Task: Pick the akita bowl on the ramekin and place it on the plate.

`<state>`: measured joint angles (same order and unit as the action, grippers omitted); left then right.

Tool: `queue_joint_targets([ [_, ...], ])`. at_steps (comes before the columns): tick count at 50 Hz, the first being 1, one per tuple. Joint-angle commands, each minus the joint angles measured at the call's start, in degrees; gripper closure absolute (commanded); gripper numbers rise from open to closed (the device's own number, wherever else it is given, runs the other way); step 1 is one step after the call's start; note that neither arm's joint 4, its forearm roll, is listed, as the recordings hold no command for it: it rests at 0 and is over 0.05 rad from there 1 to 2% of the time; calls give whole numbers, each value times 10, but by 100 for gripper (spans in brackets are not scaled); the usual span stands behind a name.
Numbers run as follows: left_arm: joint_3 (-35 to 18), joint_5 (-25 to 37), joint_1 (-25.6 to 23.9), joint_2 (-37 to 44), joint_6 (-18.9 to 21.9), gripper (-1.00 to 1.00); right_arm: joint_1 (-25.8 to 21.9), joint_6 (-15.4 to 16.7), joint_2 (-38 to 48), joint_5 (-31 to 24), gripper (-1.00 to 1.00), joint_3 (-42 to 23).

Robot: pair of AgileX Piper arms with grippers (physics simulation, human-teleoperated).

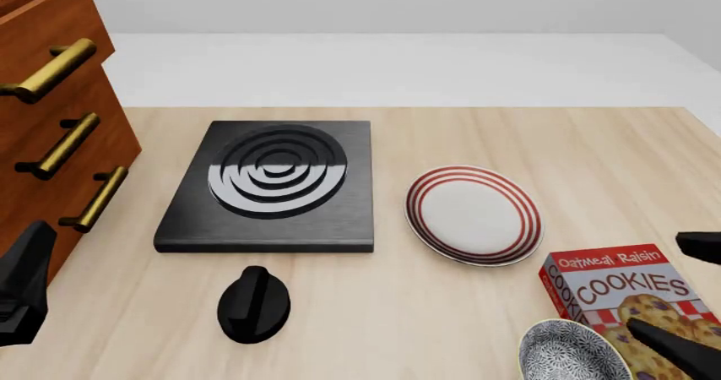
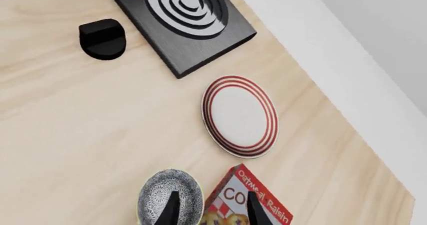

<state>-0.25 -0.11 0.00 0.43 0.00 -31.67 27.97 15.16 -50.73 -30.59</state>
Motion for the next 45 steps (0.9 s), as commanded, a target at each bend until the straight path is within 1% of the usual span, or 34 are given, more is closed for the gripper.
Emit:
queue_joint_targets([
  [1, 0, 0, 0, 0, 0, -100, -89, 51, 81, -31, -100, 24],
  [4, 0, 0, 0, 0, 0, -100, -78, 56, 84, -29, -100, 38],
  [5, 0, 0, 0, 0, 0, -100, -97, 53, 98, -21, -100, 48],
  [7, 0, 0, 0, 0, 0, -100, -102, 48, 107, -18, -100, 45],
  [10, 0, 0, 0, 0, 0, -100, -106, 52, 115, -20, -100, 45],
  [12, 0, 0, 0, 0, 0, -100, -111, 49, 123, -22, -100, 41],
  [15, 0, 0, 0, 0, 0, -100, -135, 38, 140, -25, -100, 42],
  [18, 0, 0, 0, 0, 0, -100, -145, 38, 152, -35, -100, 44],
  [25, 0, 0, 0, 0, 0, -100, -143, 42, 155, -59, -100, 42],
  [30, 0, 0, 0, 0, 0, -100, -125, 50, 145, -71, -100, 49],
  [33, 0, 0, 0, 0, 0, -100, -136, 41, 151, -62, -100, 59],
  [35, 0, 0, 0, 0, 0, -100, -146, 29, 163, -53, -100, 63],
  [45, 0, 0, 0, 0, 0, -100, -160, 8, 181, -27, -100, 81],
])
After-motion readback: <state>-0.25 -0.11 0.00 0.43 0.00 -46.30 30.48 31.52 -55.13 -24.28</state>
